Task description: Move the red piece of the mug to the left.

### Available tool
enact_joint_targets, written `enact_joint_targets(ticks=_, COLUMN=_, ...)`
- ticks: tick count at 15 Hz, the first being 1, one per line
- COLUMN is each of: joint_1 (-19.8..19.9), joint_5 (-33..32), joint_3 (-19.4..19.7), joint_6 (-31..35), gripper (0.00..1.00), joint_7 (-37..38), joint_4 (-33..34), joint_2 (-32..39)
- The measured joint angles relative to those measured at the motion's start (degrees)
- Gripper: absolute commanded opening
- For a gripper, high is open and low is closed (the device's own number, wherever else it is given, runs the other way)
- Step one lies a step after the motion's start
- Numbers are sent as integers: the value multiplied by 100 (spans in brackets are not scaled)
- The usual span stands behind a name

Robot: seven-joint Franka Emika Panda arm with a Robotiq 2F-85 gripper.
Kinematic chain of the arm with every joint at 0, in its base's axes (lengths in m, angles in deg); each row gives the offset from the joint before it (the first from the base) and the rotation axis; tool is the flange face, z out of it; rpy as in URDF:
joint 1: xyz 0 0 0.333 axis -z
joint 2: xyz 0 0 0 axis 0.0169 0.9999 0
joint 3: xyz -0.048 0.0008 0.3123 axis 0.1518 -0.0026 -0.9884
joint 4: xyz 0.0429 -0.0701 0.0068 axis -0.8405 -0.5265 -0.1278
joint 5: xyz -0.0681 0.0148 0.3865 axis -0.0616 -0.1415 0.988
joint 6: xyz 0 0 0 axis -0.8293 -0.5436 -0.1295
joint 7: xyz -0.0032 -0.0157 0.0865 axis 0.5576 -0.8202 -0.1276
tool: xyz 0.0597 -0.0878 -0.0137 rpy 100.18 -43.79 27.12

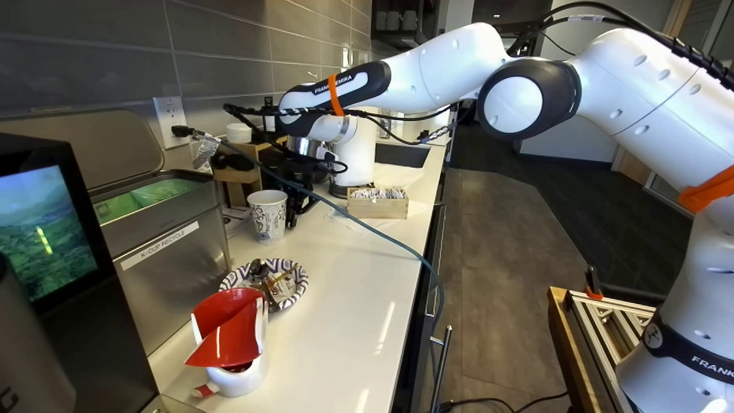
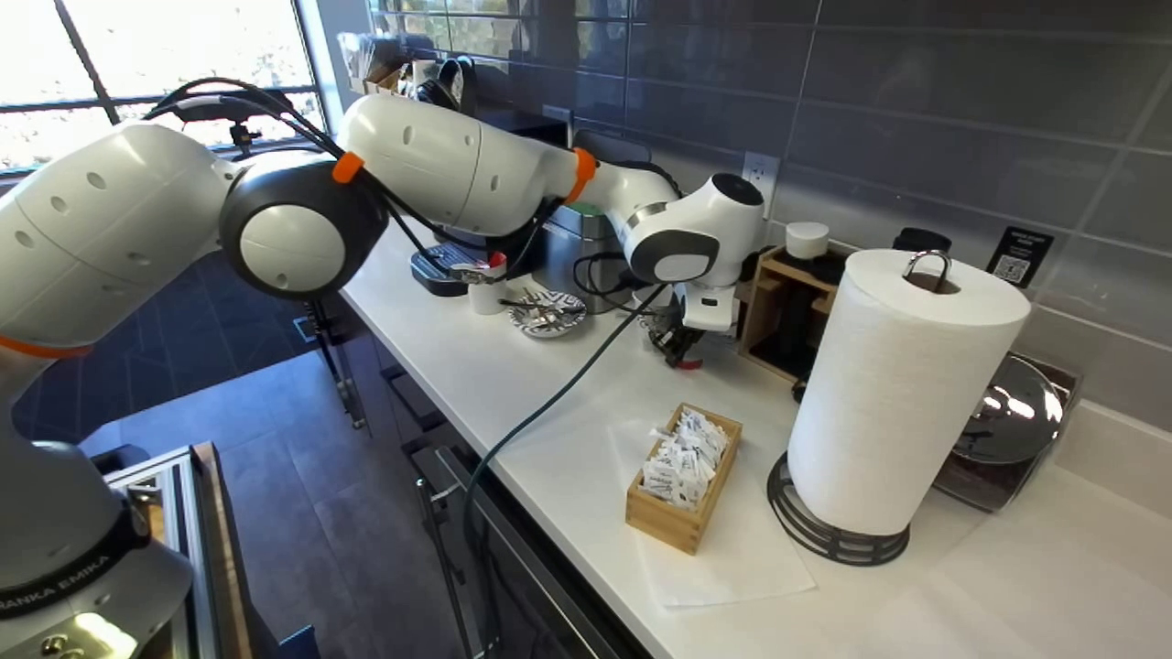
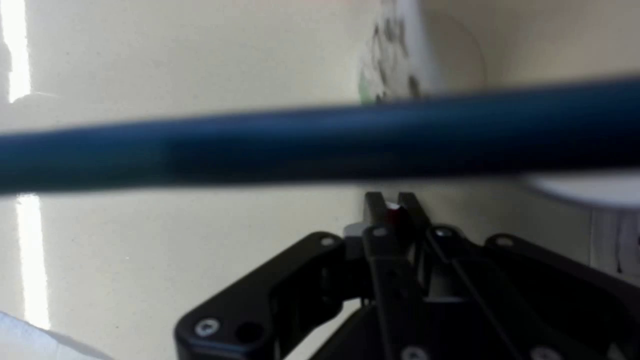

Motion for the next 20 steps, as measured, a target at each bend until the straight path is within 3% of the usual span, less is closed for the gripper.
enact_joint_targets(ticks=8, joint_1=311, joint_5=264, joint_3=13, joint_6=147, gripper=3, joint_7=206, joint_4=-468, joint_2=-574)
enact_joint_targets(ticks=16, joint_1=260, joint_5=262, joint_3=20, joint_6=239, gripper=3, joint_7=-263, joint_4=-2204, joint_2=-2136)
enact_joint_targets(ticks=20, joint_1=97, joint_5=240, joint_3=45, joint_6=624, gripper=3, joint_7=-596, joint_4=-3170, joint_2=-3031)
